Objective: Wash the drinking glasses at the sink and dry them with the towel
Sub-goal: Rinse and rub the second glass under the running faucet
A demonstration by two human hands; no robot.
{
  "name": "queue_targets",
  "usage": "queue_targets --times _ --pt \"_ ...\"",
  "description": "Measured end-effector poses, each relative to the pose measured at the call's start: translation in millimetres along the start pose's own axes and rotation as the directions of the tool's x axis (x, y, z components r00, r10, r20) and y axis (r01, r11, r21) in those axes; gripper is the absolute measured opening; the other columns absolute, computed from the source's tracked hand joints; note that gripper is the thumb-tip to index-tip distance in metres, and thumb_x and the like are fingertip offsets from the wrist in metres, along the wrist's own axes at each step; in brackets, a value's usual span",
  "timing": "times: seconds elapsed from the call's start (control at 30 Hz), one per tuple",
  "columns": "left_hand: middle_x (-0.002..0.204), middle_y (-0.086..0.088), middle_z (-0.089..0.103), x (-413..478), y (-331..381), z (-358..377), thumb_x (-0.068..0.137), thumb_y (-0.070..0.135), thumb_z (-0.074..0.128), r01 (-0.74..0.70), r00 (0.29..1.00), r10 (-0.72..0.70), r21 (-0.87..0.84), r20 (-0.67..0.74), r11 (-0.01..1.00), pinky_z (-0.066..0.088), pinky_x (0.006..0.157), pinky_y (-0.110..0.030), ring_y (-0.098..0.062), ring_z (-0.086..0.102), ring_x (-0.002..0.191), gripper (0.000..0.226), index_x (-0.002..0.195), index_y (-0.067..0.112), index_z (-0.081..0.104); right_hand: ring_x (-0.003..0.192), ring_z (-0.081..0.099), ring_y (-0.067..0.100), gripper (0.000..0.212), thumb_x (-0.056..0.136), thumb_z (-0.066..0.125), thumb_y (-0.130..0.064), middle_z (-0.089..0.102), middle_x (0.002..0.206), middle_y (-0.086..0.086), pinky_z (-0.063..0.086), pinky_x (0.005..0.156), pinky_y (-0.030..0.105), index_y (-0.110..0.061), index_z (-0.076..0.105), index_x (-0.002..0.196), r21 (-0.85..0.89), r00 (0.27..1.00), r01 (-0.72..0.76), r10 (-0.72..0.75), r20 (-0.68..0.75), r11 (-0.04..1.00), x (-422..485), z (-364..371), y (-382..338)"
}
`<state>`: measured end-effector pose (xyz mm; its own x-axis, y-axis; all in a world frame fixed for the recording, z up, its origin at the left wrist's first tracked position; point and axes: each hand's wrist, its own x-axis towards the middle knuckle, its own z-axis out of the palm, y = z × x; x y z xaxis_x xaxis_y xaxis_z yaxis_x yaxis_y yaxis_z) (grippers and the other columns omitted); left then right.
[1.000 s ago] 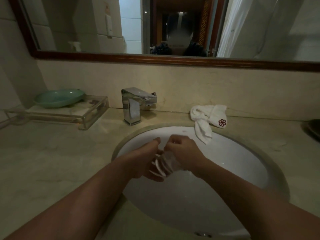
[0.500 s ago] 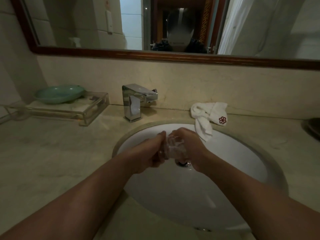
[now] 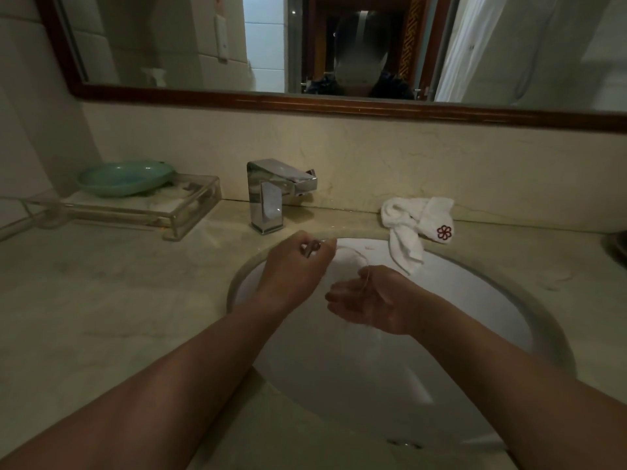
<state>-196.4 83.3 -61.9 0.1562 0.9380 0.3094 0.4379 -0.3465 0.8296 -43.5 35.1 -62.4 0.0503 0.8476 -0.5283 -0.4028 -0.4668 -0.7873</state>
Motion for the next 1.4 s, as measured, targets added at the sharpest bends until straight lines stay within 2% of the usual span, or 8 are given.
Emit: queue_targets --times 0.17,0.3,0.43,0.57,0.77,0.97,1.13,1.4 --pt "0.094 0.014 0.057 5 -1 -4 0.091 0.050 0.064 -0.505 0.861 0.507 0.161 0.033 0.848 0.039 0.072 -0.009 0.006 0.052 0.085 0.026 0.103 0.026 0.066 0.095 0.066 0.040 0.055 0.103 0.035 -0.014 0.069 0.106 0.027 0.056 0.079 0.042 0.003 0.067 0.062 0.023 0.996 -0.052 0.050 0.067 0.998 4 -6 0" --pt "0.102 0.008 0.053 6 4 -15 0.086 0.051 0.063 -0.676 0.731 0.661 0.313 0.168 0.667 0.043 0.075 -0.019 -0.005 0.047 0.088 0.045 0.121 0.024 0.066 0.095 0.068 0.039 0.028 0.101 0.033 -0.010 0.072 0.100 0.024 0.059 0.065 0.037 0.000 0.059 0.101 0.028 0.994 -0.054 0.051 0.092 0.998 3 -9 -1" --pt "0.108 -0.001 0.058 3 6 -19 0.089 0.054 0.058 -0.747 0.660 0.702 0.336 0.269 0.574 0.042 0.078 -0.027 -0.014 0.050 0.094 0.050 0.127 0.022 0.064 0.093 0.070 0.038 0.042 0.104 0.030 -0.027 0.070 0.113 0.024 0.059 0.060 0.034 -0.002 0.058 0.120 0.066 0.988 -0.047 0.037 0.152 0.997 1 -12 -2" --pt "0.118 0.002 0.057 2 5 -21 0.087 0.052 0.063 -0.690 0.724 0.622 0.295 0.298 0.661 0.047 0.082 -0.025 -0.012 0.050 0.103 0.054 0.133 0.025 0.061 0.079 0.069 0.033 0.069 0.100 0.029 -0.060 0.071 0.088 0.017 0.046 0.053 0.027 -0.006 0.072 0.095 0.098 0.971 0.006 -0.030 0.239 0.995 -9 -13 -9" --pt "0.121 0.009 0.058 1 -7 -13 0.084 0.030 0.083 -0.472 0.855 0.434 0.077 0.283 0.878 0.054 0.086 -0.021 0.000 0.056 0.102 0.056 0.134 0.028 0.057 0.057 0.054 0.016 0.038 0.088 0.067 -0.051 0.064 0.080 0.002 0.028 0.047 0.022 -0.016 0.062 0.102 -0.213 0.970 0.240 -0.225 0.094 0.947 -9 -8 -8" --pt "0.120 0.018 0.065 3 -20 -5 0.059 0.035 0.099 -0.288 0.893 0.234 0.087 0.384 0.954 0.060 0.082 -0.023 0.000 0.064 0.104 0.095 0.141 0.034 0.050 0.080 0.066 0.005 0.039 0.085 0.079 -0.034 0.070 0.102 -0.004 0.054 0.060 0.020 -0.028 0.064 0.120 -0.515 0.645 0.728 -0.708 0.287 0.454 -4 2 5" --pt "0.104 0.010 0.073 6 -22 -5 0.052 0.026 0.102 -0.028 0.940 0.030 -0.009 0.339 1.000 0.064 0.080 -0.038 -0.009 0.070 0.095 0.083 0.124 0.036 0.062 0.060 0.060 0.020 0.027 0.102 0.050 -0.034 0.076 0.097 0.008 0.042 0.044 0.027 -0.017 0.071 0.107 -0.402 0.744 0.632 -0.664 0.075 0.663 2 -5 -8" --pt "0.105 0.013 0.070 2 -24 -2 0.053 0.025 0.102 0.000 0.949 -0.024 0.077 0.315 0.997 0.060 0.074 -0.030 -0.009 0.068 0.094 0.080 0.121 0.033 0.060 0.062 0.065 0.020 0.016 0.092 0.063 -0.013 0.072 0.094 0.008 0.050 0.046 0.027 -0.011 0.067 0.107 -0.369 0.650 0.440 -0.574 -0.498 0.819 35 -64 -36"
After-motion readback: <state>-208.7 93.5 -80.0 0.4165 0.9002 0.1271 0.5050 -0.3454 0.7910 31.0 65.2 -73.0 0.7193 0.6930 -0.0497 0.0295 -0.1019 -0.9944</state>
